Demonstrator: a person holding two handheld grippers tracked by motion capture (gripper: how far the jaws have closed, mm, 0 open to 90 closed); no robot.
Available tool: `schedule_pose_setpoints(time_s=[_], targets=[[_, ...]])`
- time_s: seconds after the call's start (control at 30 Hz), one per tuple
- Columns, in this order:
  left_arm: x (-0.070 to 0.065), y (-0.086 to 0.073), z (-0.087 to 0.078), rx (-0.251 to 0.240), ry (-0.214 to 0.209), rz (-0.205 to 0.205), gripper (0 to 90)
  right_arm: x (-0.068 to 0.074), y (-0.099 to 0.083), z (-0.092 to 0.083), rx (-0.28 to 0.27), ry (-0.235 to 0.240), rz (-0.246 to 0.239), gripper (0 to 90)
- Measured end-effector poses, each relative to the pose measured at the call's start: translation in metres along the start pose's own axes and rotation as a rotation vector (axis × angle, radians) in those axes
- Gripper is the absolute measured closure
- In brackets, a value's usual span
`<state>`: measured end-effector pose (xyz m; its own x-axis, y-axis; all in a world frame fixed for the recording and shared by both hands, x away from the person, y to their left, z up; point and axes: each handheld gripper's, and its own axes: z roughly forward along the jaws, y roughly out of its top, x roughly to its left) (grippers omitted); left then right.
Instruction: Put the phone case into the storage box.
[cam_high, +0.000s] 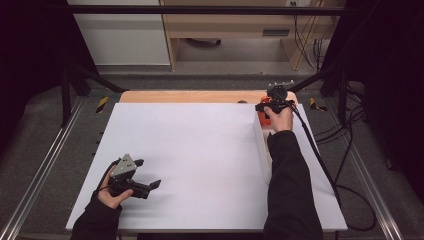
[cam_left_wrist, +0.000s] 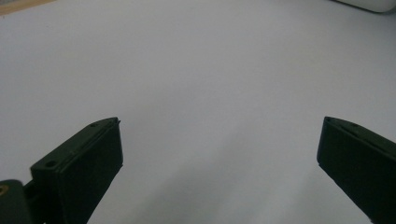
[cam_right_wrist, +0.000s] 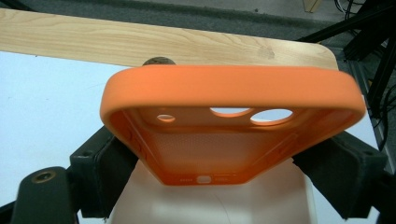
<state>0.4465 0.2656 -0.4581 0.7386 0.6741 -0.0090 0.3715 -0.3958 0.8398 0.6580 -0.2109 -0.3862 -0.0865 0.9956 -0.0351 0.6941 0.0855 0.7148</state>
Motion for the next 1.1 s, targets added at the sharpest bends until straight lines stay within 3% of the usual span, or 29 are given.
schedule_pose_setpoints(time_s=[0.6, 0.83, 1.1], targets=[[-0.0002, -0.0002, 0.0005, 0.006, -0.003, 0.006, 0.0, -0.0019, -0.0017, 0.0015, -0.004, 0.011, 0.002, 14.8], [0.0, -0.0002, 0.0005, 0.006, -0.003, 0.006, 0.0, -0.0022, -0.001, 0.0011, 0.003, 0.044, -0.013, 2.8], [-0.0004, -0.0003, 0.001, 0.008, -0.005, 0.006, 0.0, -0.0028, -0.001, -0.0037, -0.027, 0.051, -0.019, 0.6]])
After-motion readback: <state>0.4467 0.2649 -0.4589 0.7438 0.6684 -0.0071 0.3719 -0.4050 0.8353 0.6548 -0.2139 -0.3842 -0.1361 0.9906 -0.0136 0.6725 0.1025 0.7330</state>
